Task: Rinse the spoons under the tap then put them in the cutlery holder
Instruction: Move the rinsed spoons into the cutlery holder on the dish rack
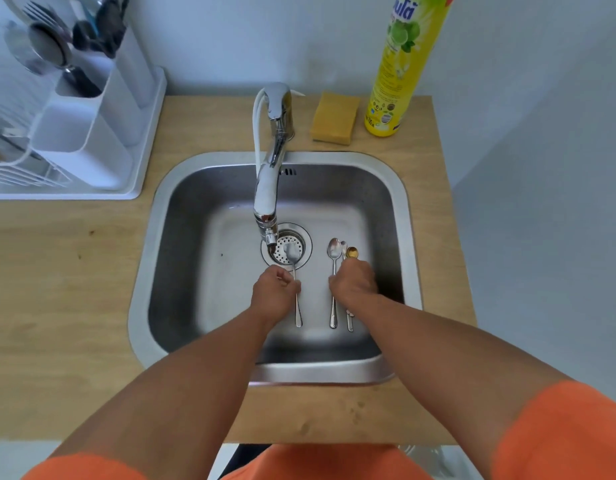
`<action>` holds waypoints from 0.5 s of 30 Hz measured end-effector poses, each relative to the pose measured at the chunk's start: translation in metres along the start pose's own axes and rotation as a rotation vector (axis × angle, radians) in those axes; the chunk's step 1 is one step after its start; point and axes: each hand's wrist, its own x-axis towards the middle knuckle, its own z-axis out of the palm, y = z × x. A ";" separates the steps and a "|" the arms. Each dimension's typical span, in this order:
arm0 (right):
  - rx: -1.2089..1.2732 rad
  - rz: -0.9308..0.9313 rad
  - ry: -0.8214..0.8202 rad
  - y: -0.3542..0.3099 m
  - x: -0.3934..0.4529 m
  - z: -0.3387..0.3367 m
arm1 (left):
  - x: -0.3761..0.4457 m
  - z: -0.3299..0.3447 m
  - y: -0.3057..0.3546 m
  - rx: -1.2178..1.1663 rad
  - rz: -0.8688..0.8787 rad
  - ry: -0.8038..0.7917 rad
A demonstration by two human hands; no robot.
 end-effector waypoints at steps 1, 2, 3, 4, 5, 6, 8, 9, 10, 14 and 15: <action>0.005 0.001 -0.012 -0.001 0.000 -0.001 | 0.000 -0.007 -0.003 -0.066 -0.035 0.008; 0.015 0.010 -0.030 -0.002 0.001 -0.001 | 0.000 -0.014 -0.007 -0.114 -0.057 0.013; 0.031 0.020 -0.049 -0.002 0.001 0.000 | 0.001 -0.021 -0.010 -0.139 -0.066 0.016; 0.048 0.036 -0.067 -0.003 0.001 0.000 | 0.001 -0.029 -0.012 -0.154 -0.066 0.021; 0.056 0.048 -0.082 -0.004 0.000 0.001 | 0.002 -0.036 -0.013 -0.162 -0.060 0.030; 0.061 0.059 -0.096 -0.005 -0.001 0.002 | 0.003 -0.043 -0.013 -0.165 -0.050 0.045; 0.058 0.056 -0.125 -0.009 -0.005 0.005 | 0.005 -0.059 -0.012 -0.165 -0.025 0.075; 0.062 0.043 -0.143 -0.011 -0.008 0.007 | 0.005 -0.067 -0.011 -0.162 -0.008 0.082; 0.070 0.025 -0.164 -0.014 -0.011 0.009 | 0.006 -0.075 -0.009 -0.162 0.011 0.084; 0.113 -0.103 -0.248 -0.027 -0.024 0.018 | 0.007 -0.109 0.004 -0.178 0.053 0.115; 0.123 -0.142 -0.264 -0.030 -0.028 0.020 | 0.007 -0.119 0.010 -0.172 0.068 0.133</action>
